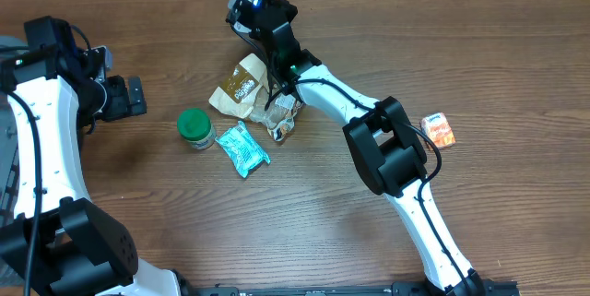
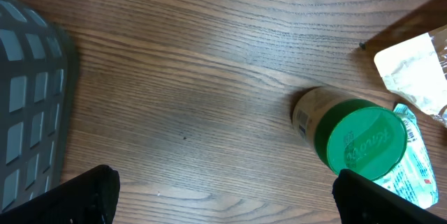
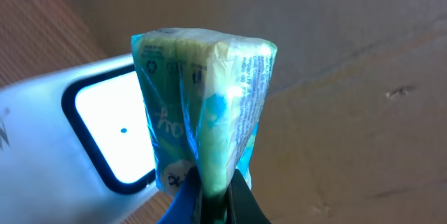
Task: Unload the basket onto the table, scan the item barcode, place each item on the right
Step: 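Hold the green tissue pack up to the white scanner face, then carry the green pack right and release it beside the orange pack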
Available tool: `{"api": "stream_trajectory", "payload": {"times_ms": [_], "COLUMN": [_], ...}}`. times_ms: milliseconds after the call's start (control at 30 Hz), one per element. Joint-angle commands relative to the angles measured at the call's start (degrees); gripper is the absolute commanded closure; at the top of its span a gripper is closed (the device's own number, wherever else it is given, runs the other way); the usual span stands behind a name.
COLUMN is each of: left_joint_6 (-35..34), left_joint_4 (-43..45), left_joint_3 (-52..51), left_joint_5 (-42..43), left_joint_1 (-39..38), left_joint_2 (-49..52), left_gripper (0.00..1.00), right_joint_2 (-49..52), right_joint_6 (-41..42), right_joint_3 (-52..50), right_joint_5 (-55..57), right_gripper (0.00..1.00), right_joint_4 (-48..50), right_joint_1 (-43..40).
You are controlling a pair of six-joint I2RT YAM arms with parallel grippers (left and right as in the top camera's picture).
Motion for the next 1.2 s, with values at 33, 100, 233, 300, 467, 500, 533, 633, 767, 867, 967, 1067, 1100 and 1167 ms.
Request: {"api": "stream_trajectory", "payload": {"times_ms": [33,100,233,300,467,500,533,633,767,867,967,1067,1100,1167], "left_joint_6": [-0.37,-0.37,-0.37,-0.37,-0.37,-0.37,-0.37,-0.37,-0.37,-0.37,-0.37,-0.37,-0.37,-0.37], "left_joint_4": [-0.02,-0.02,-0.02,-0.02,0.00,-0.02,-0.02,0.00,0.00,-0.02,-0.02,-0.02,-0.02,-0.02], "left_joint_3": [0.07,0.07,0.07,0.07,0.07,0.07,0.07,0.07,0.07,0.07,0.07,0.07,0.07,0.07], "left_joint_5": [0.39,0.39,0.39,0.39,0.39,0.39,0.39,0.39,0.39,0.39,0.39,0.39,0.39,0.39], "left_joint_1": [-0.13,-0.13,-0.13,-0.13,-0.13,-0.13,-0.13,-0.13,-0.13,-0.02,-0.04,-0.07,-0.07,-0.04], "left_joint_2": [-0.13,-0.13,-0.13,-0.13,-0.13,-0.13,-0.13,-0.13,-0.13,-0.13,-0.13,-0.13,-0.13,-0.13], "left_gripper": [0.00,0.00,0.00,0.00,0.00,0.00,0.00,0.00,0.00,0.00,0.00,0.00,0.00,0.00], "right_joint_2": [-0.20,-0.24,-1.44,-4.22,-14.64,-17.38,-20.15,-28.63,-40.61,-45.75,-48.72,-48.35,-48.19,-47.25], "right_joint_6": [-4.50,-4.48,-3.30,2.05,11.04,15.17,20.13,37.18,60.78,67.52,71.28,71.45,71.45,71.45], "right_joint_3": [0.55,0.55,0.55,0.55,0.55,0.55,0.55,0.55,0.55,0.55,0.55,0.00,-0.55,-2.93], "right_joint_5": [0.79,0.85,1.03,1.01,0.98,0.96,0.52,-3.23,-11.78,-16.52,-21.46,-25.83,-26.36,-26.62], "right_gripper": [0.96,0.96,0.96,0.96,0.96,0.96,0.96,0.96,0.96,0.96,0.96,0.96,0.96,0.96], "right_joint_4": [2.62,3.69,3.78,3.58,-5.05,-8.68,-13.22,-28.83,-53.75,-66.42,-78.53,-86.60,-87.95,-89.90], "right_joint_1": [-0.31,-0.22,0.09,0.20,0.52,0.68,0.85,0.94,-1.36,-4.52,-10.60,-17.29,-18.86,-22.80]}}
